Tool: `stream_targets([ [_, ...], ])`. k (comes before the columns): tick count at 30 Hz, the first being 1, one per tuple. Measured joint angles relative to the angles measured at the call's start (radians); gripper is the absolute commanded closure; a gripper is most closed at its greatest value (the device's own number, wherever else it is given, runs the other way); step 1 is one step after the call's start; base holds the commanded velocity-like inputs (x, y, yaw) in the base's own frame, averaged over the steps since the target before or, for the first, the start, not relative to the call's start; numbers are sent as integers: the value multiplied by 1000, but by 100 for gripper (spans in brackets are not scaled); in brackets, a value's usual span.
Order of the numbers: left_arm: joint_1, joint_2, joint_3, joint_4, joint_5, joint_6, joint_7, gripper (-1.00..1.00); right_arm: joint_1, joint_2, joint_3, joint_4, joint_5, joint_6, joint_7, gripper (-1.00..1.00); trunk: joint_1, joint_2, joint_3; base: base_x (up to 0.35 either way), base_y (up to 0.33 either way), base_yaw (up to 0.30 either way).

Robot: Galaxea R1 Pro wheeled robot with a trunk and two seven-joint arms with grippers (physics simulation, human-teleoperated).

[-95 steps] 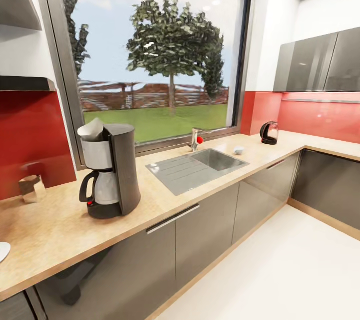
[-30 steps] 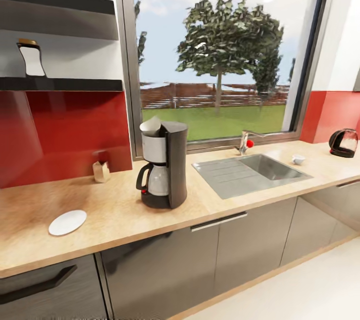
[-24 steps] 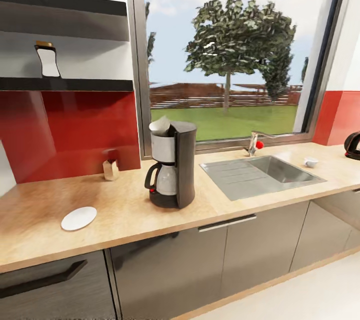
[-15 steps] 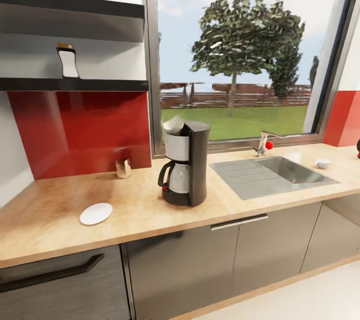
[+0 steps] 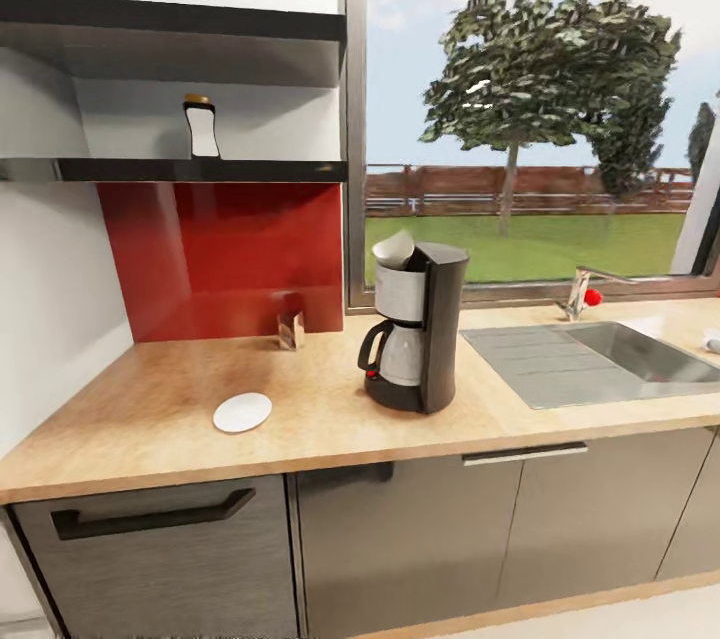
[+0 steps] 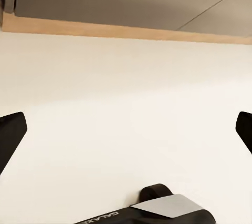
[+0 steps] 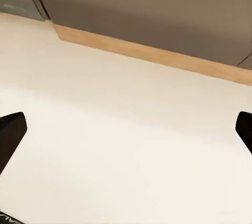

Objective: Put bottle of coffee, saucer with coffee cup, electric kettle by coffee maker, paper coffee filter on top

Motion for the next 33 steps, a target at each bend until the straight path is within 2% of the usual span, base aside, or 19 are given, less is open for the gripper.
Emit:
stream_targets([
  [11, 0, 0, 0, 0, 0, 0, 0, -100, 0, 0, 2, 1, 0, 0, -1, -100, 0, 0, 0, 0, 23, 253],
  [21, 0, 0, 0, 1, 0, 0, 0, -100, 0, -1, 2, 1, -1, 0, 1, -100, 0, 0, 0, -25, 279, 24],
  [33, 0, 1, 0, 1, 0, 0, 0, -100, 0, -1, 2, 1, 0, 0, 1, -100, 0, 0, 0, -156, 215, 0],
])
